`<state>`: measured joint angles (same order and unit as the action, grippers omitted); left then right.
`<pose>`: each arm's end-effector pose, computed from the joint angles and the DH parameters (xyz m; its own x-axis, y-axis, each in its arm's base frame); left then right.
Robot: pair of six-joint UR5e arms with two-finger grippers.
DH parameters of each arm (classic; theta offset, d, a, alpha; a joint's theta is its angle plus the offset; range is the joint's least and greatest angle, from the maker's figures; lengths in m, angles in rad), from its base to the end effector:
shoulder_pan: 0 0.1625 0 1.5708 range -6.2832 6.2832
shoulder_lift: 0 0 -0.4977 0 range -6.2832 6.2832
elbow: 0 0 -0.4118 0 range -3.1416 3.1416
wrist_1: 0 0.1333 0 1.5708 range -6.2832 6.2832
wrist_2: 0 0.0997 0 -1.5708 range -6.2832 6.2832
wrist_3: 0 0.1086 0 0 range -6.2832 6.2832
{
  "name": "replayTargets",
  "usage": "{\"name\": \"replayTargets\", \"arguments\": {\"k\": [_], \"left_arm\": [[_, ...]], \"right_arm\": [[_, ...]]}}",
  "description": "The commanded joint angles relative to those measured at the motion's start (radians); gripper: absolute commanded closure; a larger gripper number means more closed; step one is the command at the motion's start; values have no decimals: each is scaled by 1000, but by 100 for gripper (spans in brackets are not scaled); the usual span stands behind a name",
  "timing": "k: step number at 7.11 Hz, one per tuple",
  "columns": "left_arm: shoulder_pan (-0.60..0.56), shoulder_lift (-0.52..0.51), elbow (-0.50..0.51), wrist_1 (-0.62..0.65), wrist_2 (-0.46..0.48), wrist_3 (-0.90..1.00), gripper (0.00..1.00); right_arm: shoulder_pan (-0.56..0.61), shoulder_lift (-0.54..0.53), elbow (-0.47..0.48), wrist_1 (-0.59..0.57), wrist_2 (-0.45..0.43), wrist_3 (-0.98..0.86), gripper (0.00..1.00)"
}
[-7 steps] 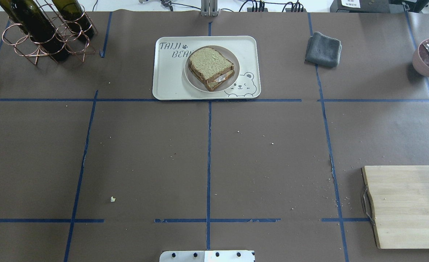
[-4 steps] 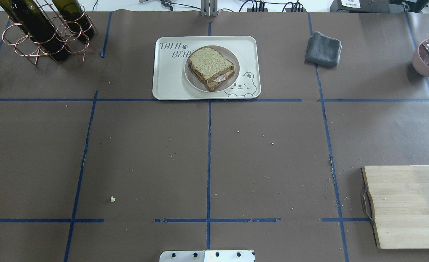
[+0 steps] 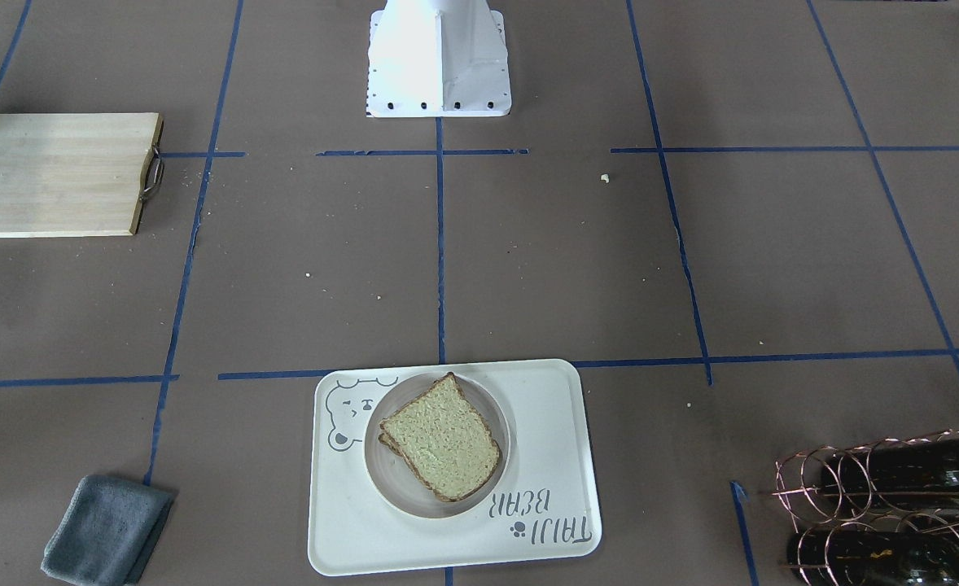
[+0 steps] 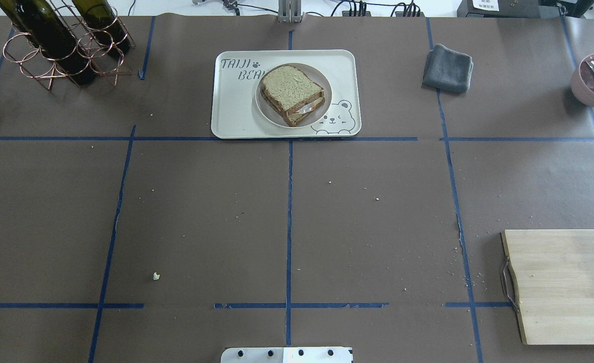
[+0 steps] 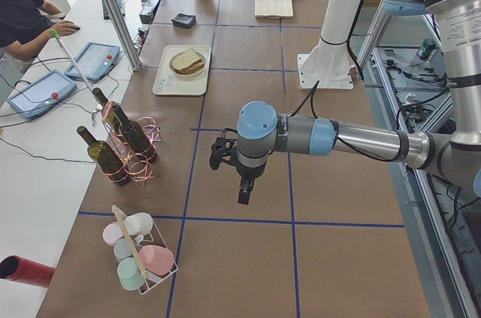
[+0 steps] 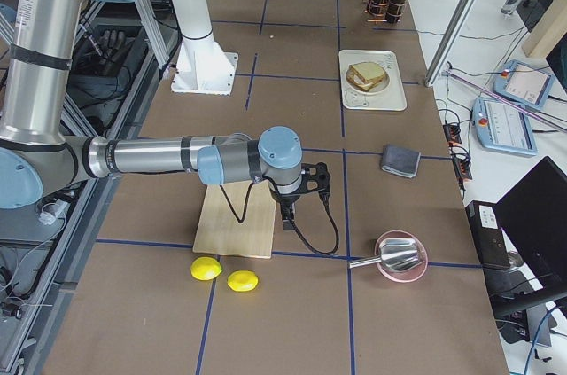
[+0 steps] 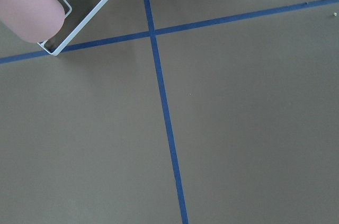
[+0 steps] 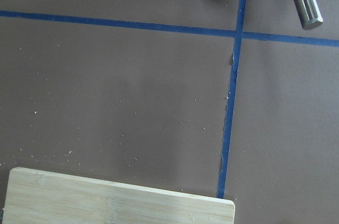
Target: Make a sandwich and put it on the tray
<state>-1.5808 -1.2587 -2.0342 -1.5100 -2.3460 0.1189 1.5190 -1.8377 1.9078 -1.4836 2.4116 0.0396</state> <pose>-0.0609 -0.3600 0.6423 0.7110 0.1738 -0.6814 -0.0749 0.9822 0.1724 0.0321 -0.3915 0.6696 0.6614 -0.1119 0.7416 0.0250 0.9915 0.1274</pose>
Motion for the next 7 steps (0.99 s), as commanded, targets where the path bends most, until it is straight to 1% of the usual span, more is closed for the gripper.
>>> {"name": "replayTargets", "arguments": {"k": [1,2,3,4,7], "left_arm": [[-1,7,-5,-2,7,2,0],[-2,10,9,-39,4,-1,0],[-10,4,44,-48,-5,-8,0],[-10,2,48,-45,-1,-10,0],[-5,1,58,-36,8,-12,0]], "right_arm": [[-2,-28,2,5,-11,-44,0],[-2,-38,8,8,-9,-44,0],[-2,-38,25,6,-9,-41,0],[0,-43,58,3,-9,-43,0],[1,-40,66,-3,-9,-46,0]]}}
